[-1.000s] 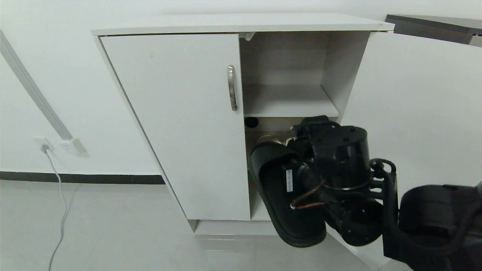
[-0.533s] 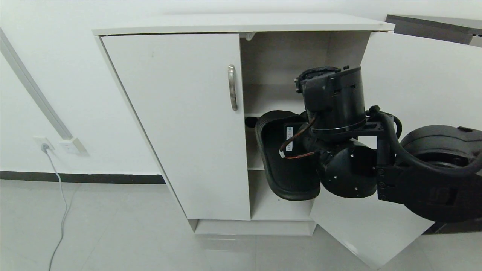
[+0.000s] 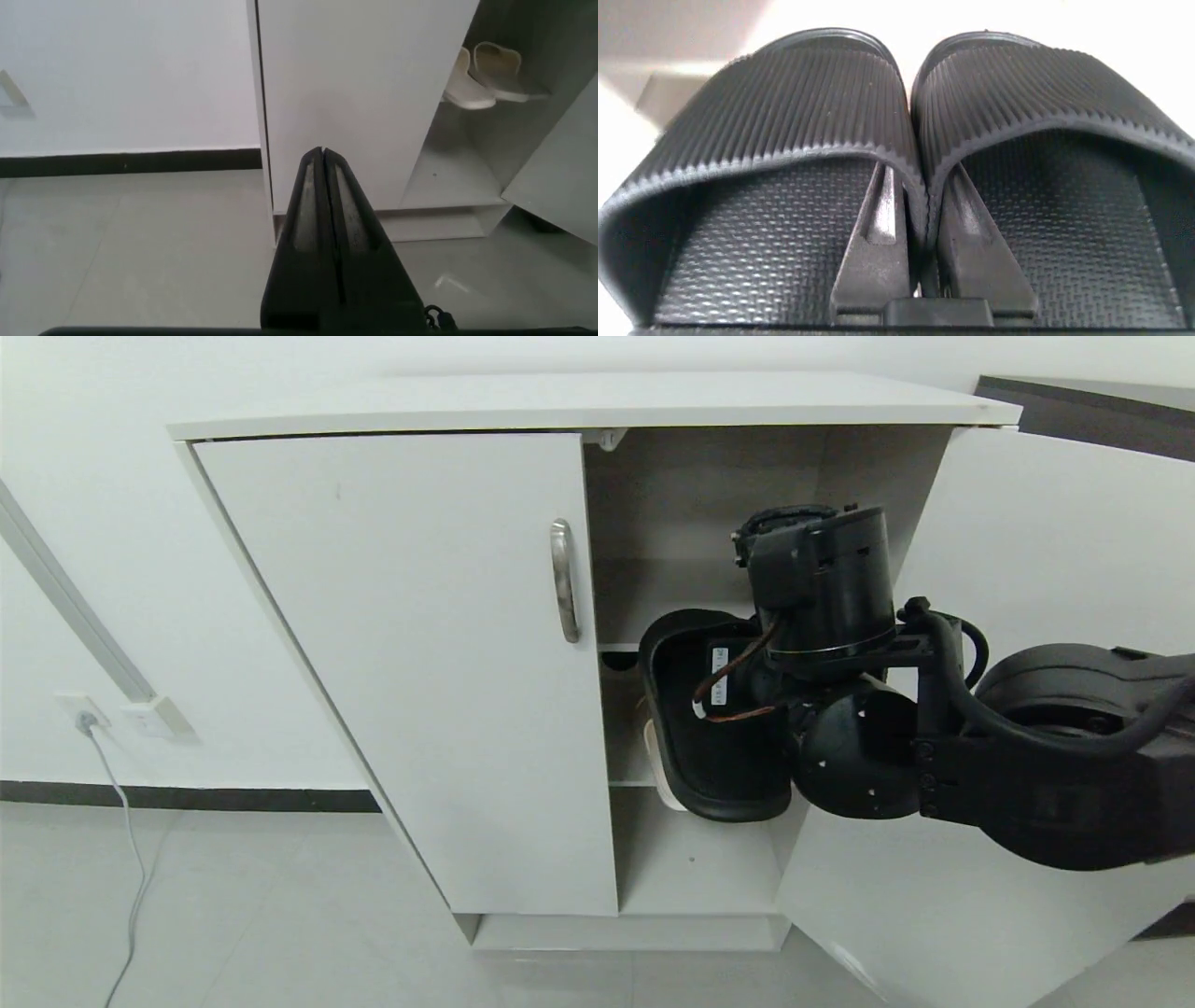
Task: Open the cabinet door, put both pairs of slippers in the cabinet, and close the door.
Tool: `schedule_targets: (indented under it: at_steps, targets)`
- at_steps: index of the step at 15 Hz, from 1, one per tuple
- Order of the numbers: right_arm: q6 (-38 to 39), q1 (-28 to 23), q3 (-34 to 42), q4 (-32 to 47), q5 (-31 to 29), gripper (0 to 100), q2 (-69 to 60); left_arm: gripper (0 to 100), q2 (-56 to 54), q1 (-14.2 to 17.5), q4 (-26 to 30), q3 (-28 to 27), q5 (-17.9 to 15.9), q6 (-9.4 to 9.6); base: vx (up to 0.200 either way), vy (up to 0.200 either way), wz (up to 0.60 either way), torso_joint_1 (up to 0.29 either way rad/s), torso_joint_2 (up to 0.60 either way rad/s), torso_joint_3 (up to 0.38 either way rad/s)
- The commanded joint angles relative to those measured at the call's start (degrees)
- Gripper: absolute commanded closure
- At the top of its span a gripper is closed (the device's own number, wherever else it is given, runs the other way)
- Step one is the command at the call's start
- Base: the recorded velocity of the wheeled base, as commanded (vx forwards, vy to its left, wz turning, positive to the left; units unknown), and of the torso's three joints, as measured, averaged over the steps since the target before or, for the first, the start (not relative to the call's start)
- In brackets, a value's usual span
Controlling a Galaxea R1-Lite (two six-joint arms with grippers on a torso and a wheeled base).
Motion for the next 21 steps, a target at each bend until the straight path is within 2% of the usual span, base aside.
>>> schedule_targets:
  at_steps: [1, 4, 9, 19, 21]
  targets:
    - [-0.1, -0.3, 0.1, 0.0, 0.1, 100, 0.2, 100, 0.0, 0.0, 0.0, 0.0, 0.0, -0.02, 0.200, 0.000, 0.00, -0.002, 0.00, 0.002]
    - [0.1, -1.0, -0.1, -1.5, 0.0, 100, 2.3, 100, 0.0, 0.0, 0.0, 0.0, 0.0, 0.07, 0.200, 0.000, 0.00, 0.002, 0.00, 0.001]
    - [-3.5, -3.4, -2.9, -9.2, 1.0, 100, 7.8, 100, 0.0, 0.0, 0.0, 0.0, 0.0, -0.11, 0.000, 0.000, 0.00, 0.000, 0.00, 0.000]
    - [-7.9, -9.7, -16.9, -8.4, 5.5, 100, 14.8, 100, 0.0, 0.0, 0.0, 0.0, 0.1, -0.20, 0.000, 0.000, 0.00, 0.000, 0.00, 0.000]
    - [-7.8, -10.5, -19.9, -4.9, 6.7, 100, 15.4, 100, 0.0, 0.0, 0.0, 0.0, 0.1, -0.20, 0.000, 0.000, 0.00, 0.000, 0.00, 0.000]
